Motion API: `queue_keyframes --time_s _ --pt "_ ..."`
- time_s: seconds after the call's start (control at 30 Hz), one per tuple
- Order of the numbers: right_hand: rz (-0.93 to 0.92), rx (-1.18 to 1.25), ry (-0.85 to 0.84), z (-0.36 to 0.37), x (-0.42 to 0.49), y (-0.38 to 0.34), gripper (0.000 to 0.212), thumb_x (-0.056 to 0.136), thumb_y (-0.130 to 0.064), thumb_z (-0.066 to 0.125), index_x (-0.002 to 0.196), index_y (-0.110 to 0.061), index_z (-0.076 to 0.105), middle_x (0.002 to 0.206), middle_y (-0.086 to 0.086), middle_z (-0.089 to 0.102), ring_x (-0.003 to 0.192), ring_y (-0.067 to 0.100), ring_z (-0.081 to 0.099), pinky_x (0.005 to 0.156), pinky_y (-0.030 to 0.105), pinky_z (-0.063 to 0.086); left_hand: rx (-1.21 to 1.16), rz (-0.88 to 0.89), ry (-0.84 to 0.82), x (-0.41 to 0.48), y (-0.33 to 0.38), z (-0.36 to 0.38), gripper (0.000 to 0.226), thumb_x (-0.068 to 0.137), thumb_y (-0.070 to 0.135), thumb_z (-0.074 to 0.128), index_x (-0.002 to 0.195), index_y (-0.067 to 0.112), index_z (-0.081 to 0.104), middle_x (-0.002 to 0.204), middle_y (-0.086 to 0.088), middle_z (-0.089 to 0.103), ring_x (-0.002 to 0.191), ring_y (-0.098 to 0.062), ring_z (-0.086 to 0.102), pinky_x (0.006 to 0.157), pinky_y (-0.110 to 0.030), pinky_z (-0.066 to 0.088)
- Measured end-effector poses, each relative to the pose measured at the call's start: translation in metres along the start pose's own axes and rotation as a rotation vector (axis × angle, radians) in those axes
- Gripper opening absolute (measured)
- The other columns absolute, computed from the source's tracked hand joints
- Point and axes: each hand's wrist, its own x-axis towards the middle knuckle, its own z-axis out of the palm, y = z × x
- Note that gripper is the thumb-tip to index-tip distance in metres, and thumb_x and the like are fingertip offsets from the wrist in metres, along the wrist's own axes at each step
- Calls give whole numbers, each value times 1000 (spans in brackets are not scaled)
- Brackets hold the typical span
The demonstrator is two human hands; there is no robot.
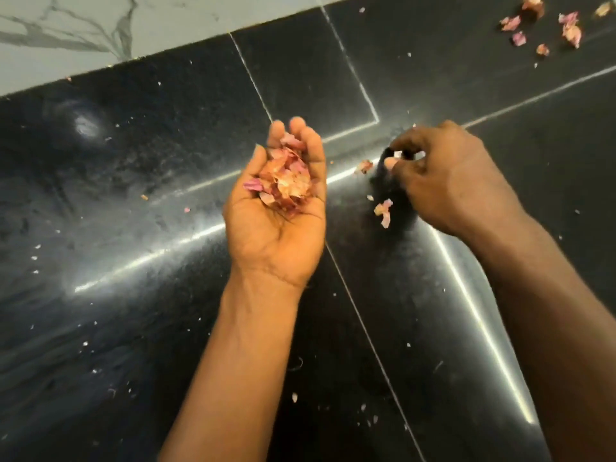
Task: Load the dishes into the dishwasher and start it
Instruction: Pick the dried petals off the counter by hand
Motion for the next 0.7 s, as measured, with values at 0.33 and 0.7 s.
queue_keyframes --time_s 0.33,0.7 --pt "-516 -268 -36 32 -29 15 52 87 -33 73 133 -14 57 142 10 46 124 39 45 100 53 44 -19 39 140 -32 23 -5 45 109 18 28 152 16 38 154 5 42 147 -8 29 116 -30 29" --pt "-419 9 164 43 -40 6 28 85 -19 54 112 -18 61 109 6 56 98 35 57 78 41 49 84 63 5 -65 4 -17 35 103 11 38 97 -11 65 89 -28 68 94 -37 63 86 -45 50"
